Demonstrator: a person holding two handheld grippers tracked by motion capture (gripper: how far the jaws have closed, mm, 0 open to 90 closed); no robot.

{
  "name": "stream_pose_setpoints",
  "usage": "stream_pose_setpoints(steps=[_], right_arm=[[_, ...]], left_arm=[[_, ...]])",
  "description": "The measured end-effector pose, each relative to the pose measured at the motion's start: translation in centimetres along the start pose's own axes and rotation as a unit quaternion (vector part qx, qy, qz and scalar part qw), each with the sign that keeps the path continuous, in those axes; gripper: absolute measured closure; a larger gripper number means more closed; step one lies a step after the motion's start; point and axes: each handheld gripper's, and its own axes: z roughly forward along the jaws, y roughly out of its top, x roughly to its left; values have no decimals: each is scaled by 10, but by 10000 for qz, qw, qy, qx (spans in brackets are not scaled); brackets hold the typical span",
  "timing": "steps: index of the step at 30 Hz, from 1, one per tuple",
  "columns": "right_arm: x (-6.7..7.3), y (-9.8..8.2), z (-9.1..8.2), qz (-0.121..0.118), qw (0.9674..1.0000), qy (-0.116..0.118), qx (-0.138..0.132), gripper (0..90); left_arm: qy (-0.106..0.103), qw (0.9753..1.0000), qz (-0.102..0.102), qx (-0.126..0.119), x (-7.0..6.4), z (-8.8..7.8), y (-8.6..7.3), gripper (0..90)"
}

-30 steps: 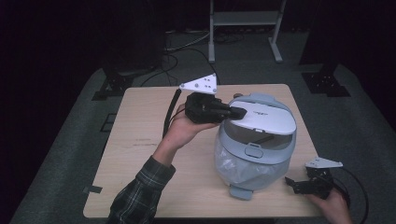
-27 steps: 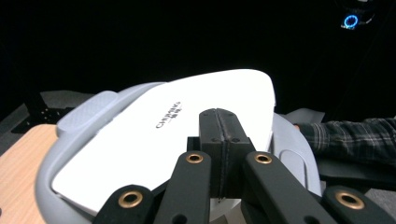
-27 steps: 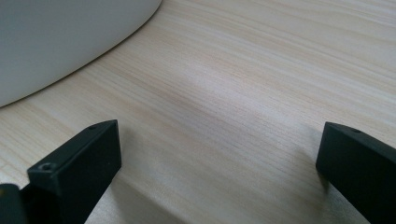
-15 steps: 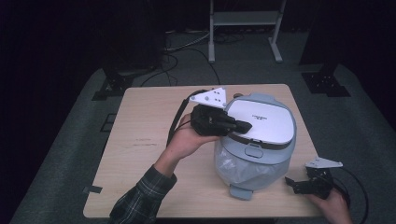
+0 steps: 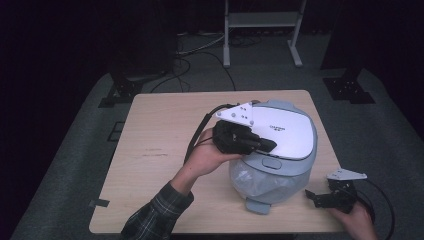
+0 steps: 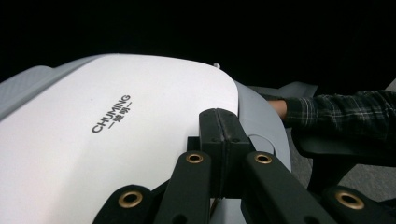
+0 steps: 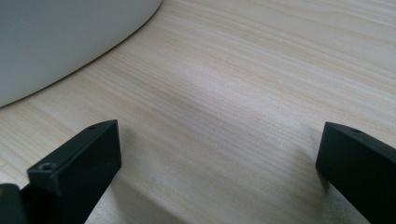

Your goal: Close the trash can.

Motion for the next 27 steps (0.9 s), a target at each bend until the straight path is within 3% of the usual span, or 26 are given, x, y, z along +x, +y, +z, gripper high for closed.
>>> stream_pose_setpoints(steps=[3,7,8,9,13,18,27], right_arm=[[0,0,0,0,10000,0,0,0],[0,0,0,4,10000,3,-6,0],[0,0,0,3,10000,3,-6,0],[0,0,0,0,10000,1,2,0],[0,0,0,1,10000,1,1,0],[0,0,0,4,10000,3,-3,0],[0,0,0,1,10000,1,0,0]], left_arm=[[-103,9999,-129,-14,1,2,-1,900],[-159,9995,-232,113,0,4,2,900],[-167,9992,-225,283,-1,7,2,900],[-224,9992,-234,228,-2,9,1,900],[-77,9996,-207,152,1,6,0,900],[167,9996,-216,38,1,3,0,726],[573,9966,-553,-234,7,-15,-6,381]])
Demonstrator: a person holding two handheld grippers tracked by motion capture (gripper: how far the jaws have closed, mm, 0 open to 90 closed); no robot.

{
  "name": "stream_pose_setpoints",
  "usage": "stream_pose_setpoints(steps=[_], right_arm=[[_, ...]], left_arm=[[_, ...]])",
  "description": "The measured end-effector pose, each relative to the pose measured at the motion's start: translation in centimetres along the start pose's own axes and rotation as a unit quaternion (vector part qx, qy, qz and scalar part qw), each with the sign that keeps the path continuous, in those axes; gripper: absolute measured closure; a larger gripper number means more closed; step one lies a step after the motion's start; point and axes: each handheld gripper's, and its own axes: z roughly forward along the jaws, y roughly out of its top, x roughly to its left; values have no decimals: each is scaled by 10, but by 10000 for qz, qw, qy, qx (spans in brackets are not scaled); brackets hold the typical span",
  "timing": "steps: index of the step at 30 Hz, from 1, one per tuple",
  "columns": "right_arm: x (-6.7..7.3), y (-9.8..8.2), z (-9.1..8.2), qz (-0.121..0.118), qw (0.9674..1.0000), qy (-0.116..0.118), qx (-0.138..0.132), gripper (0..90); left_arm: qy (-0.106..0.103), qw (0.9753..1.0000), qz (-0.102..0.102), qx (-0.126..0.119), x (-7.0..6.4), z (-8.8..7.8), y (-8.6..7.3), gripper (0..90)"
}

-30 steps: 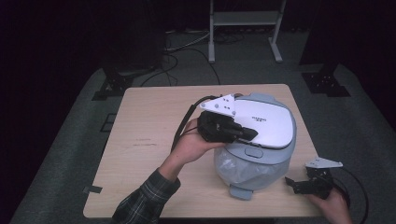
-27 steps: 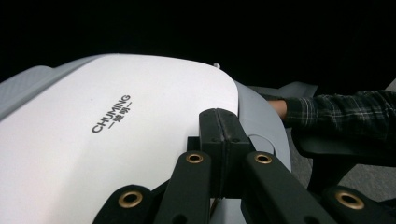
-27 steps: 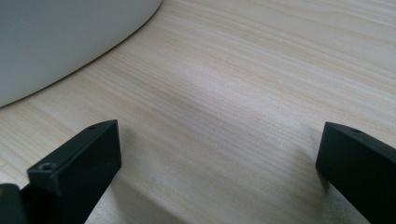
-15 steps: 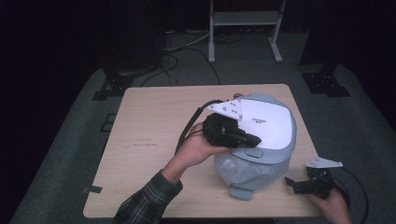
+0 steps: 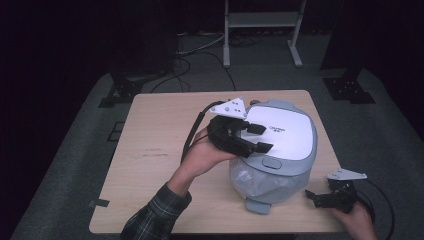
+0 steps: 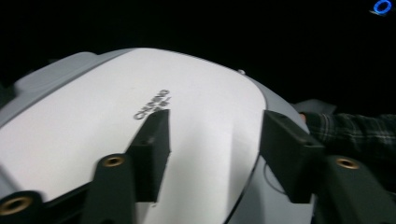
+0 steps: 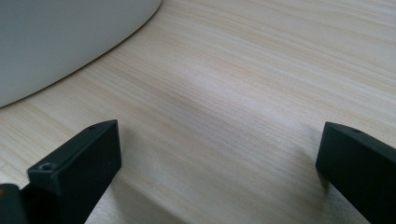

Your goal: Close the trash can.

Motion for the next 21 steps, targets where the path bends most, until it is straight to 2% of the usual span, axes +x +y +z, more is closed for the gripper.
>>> stream_pose_setpoints(steps=[6,11,17,21], right_arm=[[0,-1,-1,4,10000,4,-6,0],[0,-1,-1,-1,10000,5,-5,0],[0,-1,-1,-4,10000,6,-6,0],[0,-1,-1,-1,10000,6,-7,0]], left_arm=[[309,9994,-127,-96,3,-15,-4,206],[496,9986,-161,-92,3,-25,-8,111],[781,9966,-214,-131,4,-40,-20,17],[917,9953,-266,-156,5,-50,-32,0]])
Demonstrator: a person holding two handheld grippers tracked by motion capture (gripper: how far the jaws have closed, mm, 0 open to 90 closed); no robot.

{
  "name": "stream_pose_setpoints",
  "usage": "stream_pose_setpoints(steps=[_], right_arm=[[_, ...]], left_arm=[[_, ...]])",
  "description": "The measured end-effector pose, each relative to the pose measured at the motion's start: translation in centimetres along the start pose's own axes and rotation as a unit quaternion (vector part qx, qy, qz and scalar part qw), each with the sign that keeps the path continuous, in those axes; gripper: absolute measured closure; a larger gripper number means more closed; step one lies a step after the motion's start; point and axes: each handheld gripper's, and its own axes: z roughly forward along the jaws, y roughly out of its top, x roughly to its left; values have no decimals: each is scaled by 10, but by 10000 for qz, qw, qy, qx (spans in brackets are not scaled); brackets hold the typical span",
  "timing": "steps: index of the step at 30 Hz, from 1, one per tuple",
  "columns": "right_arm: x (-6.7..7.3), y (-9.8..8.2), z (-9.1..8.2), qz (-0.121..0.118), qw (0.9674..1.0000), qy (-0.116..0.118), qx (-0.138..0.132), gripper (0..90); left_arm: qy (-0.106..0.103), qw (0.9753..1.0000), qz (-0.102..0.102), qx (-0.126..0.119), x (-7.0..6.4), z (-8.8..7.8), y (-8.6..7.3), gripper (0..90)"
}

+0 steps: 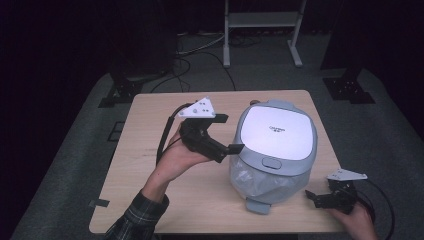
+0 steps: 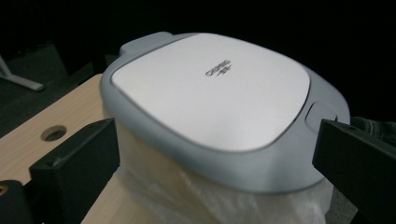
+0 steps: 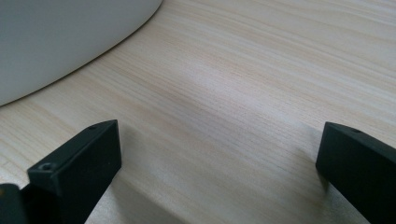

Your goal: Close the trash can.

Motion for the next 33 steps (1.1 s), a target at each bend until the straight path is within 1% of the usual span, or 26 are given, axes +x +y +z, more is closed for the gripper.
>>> stream_pose_setpoints(steps=[8,12,15,17,21,25,30,33], right_arm=[[0,0,0,-3,10000,-1,1,0],[0,0,0,-3,10000,-1,1,0],[0,0,0,-3,10000,-1,1,0],[0,0,0,-2,10000,-1,1,0],[0,0,0,-3,10000,-1,1,0],[0,0,0,0,10000,0,0,0],[0,0,0,-3,10000,-1,1,0],[0,0,0,-3,10000,-1,1,0]], left_arm=[[335,9992,-171,-93,9,-21,-26,0],[487,9986,-156,-120,10,-31,-39,0],[590,9981,-171,-79,11,-37,-51,0],[726,9971,-202,-65,11,-40,-60,0],[905,9955,-275,-10,12,-45,-79,0],[1030,9941,-340,103,14,-48,-98,0],[1192,9914,-446,289,16,-53,-122,0],[1297,9896,-511,346,17,-55,-136,0]])
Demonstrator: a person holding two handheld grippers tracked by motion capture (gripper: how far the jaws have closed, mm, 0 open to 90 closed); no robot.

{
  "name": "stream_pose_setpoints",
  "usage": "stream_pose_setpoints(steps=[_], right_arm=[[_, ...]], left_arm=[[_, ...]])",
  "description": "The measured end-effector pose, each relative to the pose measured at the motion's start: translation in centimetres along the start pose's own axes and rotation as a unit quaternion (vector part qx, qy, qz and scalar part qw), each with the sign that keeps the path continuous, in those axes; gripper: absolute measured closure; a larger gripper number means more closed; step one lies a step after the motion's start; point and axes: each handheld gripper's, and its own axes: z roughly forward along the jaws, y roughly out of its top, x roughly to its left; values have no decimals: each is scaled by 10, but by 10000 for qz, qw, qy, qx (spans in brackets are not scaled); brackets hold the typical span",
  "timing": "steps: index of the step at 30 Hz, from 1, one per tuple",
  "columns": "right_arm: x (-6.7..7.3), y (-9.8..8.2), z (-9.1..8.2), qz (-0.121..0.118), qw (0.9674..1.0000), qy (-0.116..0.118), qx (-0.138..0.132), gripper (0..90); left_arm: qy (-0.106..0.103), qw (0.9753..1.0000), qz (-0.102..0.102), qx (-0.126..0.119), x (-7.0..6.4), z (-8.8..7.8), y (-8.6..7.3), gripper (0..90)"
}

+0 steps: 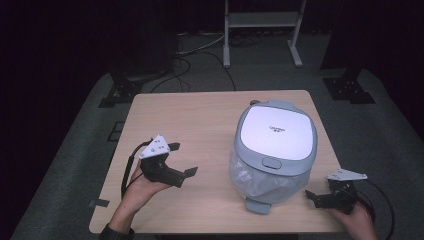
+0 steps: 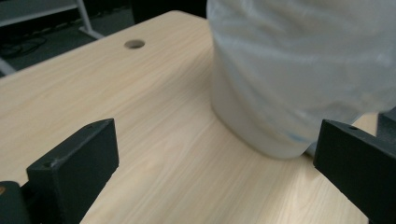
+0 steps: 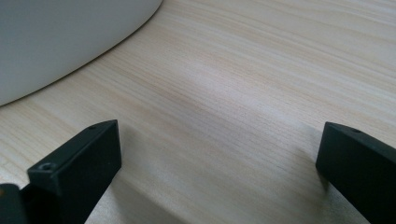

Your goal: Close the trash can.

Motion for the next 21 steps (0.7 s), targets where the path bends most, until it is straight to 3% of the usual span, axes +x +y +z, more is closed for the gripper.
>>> stream_pose_setpoints(steps=[7,12,18,21], right_arm=[[0,0,0,0,10000,-1,3,0],[0,0,0,2,10000,0,3,0],[0,0,0,4,10000,2,1,0],[0,0,0,3,10000,3,2,0]], left_arm=[[244,9992,-85,307,6,0,-34,0],[307,9980,-153,525,10,0,-55,0],[406,9955,-225,830,13,1,-76,0],[434,9930,-218,1077,14,3,-88,0]])
